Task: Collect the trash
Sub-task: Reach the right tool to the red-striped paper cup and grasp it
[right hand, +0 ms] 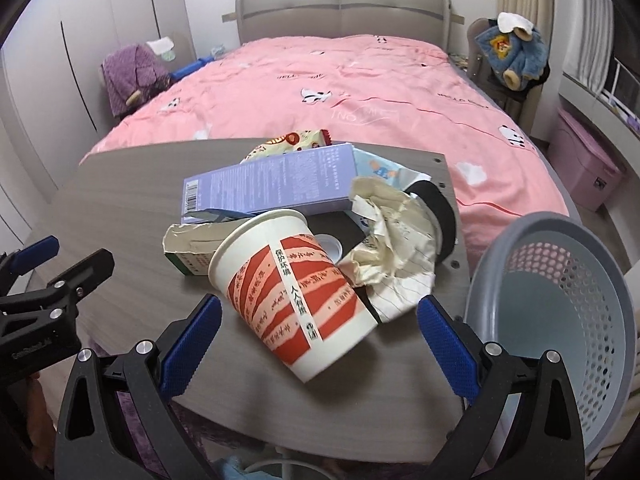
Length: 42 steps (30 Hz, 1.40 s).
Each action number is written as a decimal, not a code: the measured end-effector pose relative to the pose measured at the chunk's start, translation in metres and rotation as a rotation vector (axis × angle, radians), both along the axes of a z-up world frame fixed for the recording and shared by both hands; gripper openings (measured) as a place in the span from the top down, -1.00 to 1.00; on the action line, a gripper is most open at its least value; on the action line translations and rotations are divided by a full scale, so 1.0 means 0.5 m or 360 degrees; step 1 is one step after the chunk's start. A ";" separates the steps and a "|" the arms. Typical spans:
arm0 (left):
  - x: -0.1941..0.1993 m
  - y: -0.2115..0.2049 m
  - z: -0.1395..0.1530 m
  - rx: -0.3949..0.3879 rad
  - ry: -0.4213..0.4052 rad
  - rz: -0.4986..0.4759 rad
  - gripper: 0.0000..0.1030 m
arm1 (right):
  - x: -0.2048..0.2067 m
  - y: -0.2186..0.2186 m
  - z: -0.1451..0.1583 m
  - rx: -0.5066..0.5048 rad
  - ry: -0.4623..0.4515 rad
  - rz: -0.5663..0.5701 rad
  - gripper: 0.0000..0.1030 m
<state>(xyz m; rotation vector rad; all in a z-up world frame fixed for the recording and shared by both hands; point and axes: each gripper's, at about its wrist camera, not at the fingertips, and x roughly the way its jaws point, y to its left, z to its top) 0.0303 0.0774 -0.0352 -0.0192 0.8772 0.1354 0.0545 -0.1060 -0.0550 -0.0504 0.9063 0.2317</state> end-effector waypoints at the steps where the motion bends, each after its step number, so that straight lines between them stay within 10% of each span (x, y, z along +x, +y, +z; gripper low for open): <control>1: 0.001 0.002 -0.002 -0.0002 0.0004 0.0000 -0.84 | 0.005 -0.001 -0.002 -0.0010 0.0008 0.0007 -0.83; 21: 0.006 0.019 -0.016 -0.0048 0.0015 -0.0018 -0.84 | 0.009 0.055 -0.019 -0.0171 0.0020 0.0140 -0.26; 42: 0.024 -0.004 -0.026 -0.0049 -0.0009 -0.0120 -0.84 | -0.094 -0.039 0.030 0.0082 -0.0001 -0.0079 -0.25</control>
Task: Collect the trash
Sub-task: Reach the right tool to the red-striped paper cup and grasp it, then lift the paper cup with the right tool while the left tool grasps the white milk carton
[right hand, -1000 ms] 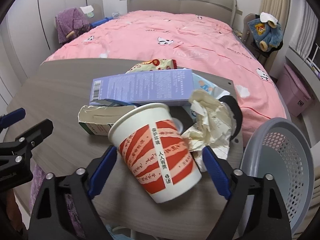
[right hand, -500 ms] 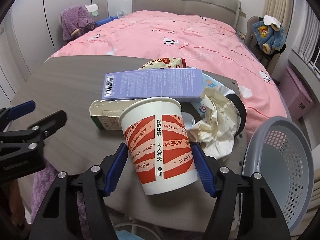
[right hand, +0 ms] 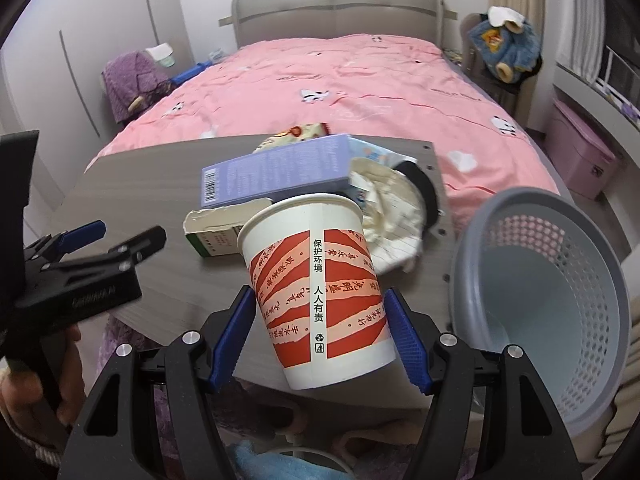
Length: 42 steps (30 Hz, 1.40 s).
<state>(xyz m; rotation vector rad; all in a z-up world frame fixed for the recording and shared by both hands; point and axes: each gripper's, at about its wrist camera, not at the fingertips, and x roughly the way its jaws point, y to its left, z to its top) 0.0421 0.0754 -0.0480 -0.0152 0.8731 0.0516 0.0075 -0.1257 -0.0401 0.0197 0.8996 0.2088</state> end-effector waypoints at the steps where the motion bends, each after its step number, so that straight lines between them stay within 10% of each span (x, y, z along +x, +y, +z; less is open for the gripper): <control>1: 0.004 0.003 0.000 0.0004 -0.0002 0.0005 -0.84 | -0.004 -0.004 0.000 0.0006 0.0004 -0.0014 -0.25; 19: 0.123 0.025 -0.052 0.0073 0.0072 -0.0123 -0.84 | -0.014 -0.041 -0.005 0.0050 0.0027 -0.0090 -0.25; 42: -0.001 -0.048 -0.045 -0.0113 0.0126 -0.0252 -0.84 | -0.027 -0.061 0.003 0.0084 -0.0001 -0.0117 -0.25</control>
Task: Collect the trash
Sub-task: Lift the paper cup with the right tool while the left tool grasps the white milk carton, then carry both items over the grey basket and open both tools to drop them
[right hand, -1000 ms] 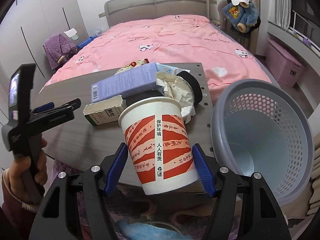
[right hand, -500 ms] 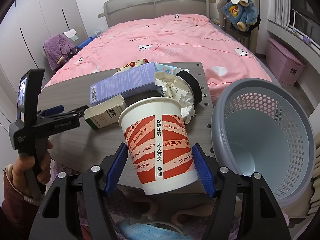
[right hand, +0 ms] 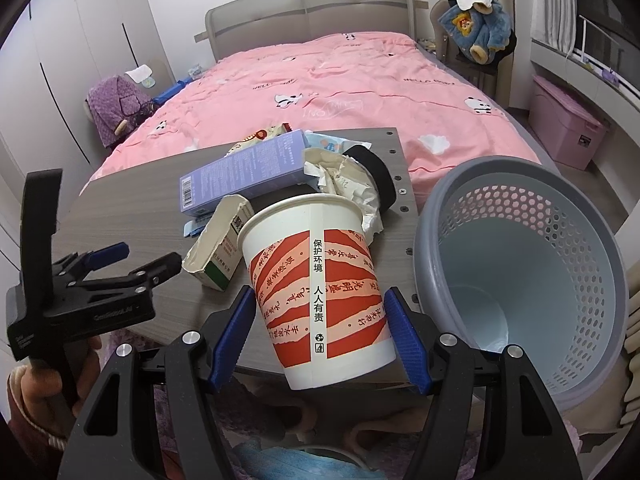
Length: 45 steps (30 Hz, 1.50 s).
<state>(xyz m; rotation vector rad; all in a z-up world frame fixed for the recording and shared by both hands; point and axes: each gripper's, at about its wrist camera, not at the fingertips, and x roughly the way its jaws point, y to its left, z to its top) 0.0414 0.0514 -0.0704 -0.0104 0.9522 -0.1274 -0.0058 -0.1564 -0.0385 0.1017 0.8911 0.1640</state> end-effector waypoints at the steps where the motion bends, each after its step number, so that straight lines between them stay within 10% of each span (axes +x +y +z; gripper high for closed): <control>1: -0.003 -0.001 0.002 -0.0010 -0.0002 0.0002 -0.84 | -0.002 -0.004 0.001 0.0002 -0.0003 -0.0007 -0.25; 25: 0.044 -0.128 -0.017 0.0107 -0.0014 -0.0039 -0.79 | -0.021 -0.089 -0.015 0.0103 0.0022 -0.0146 -0.25; 32: 0.041 -0.150 -0.028 0.0105 0.0060 -0.0138 0.47 | -0.023 -0.102 -0.020 0.0119 0.0022 -0.0157 -0.25; 45: -0.018 -0.201 0.060 0.0022 -0.0064 -0.0274 0.47 | -0.047 -0.166 0.004 0.0166 -0.0027 -0.0233 -0.25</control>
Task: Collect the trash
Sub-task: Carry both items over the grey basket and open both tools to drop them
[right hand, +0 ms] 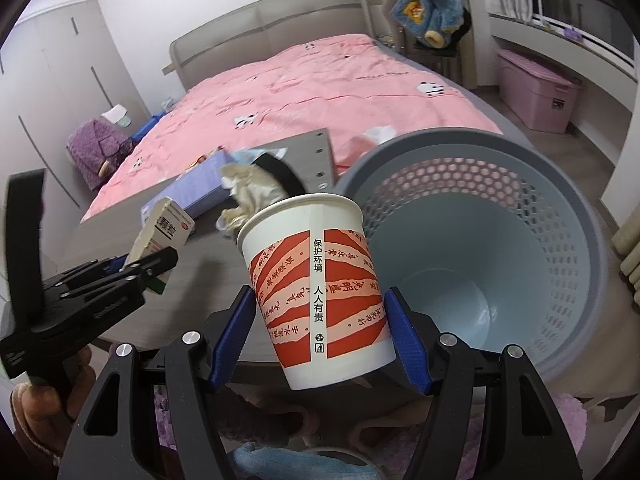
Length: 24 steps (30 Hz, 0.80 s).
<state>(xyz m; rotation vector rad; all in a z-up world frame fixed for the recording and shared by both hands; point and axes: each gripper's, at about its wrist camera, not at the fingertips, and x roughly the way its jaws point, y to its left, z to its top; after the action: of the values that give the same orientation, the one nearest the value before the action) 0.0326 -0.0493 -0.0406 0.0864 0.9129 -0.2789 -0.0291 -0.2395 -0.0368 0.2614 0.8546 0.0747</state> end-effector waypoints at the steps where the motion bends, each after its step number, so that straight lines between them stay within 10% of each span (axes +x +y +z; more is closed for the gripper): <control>1: -0.001 -0.015 0.012 -0.0010 -0.0017 -0.0027 0.47 | -0.004 -0.011 0.007 0.0001 -0.0010 -0.0018 -0.25; 24: 0.020 -0.349 0.016 0.0012 0.0019 -0.0488 0.44 | -0.004 -0.269 -0.015 0.0001 0.0017 -0.0405 -0.26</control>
<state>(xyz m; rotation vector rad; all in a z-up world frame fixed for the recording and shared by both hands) 0.0427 -0.2238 -0.0327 0.2327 0.9116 -0.5611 -0.0309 -0.3741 -0.0443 0.3691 0.8260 -0.1639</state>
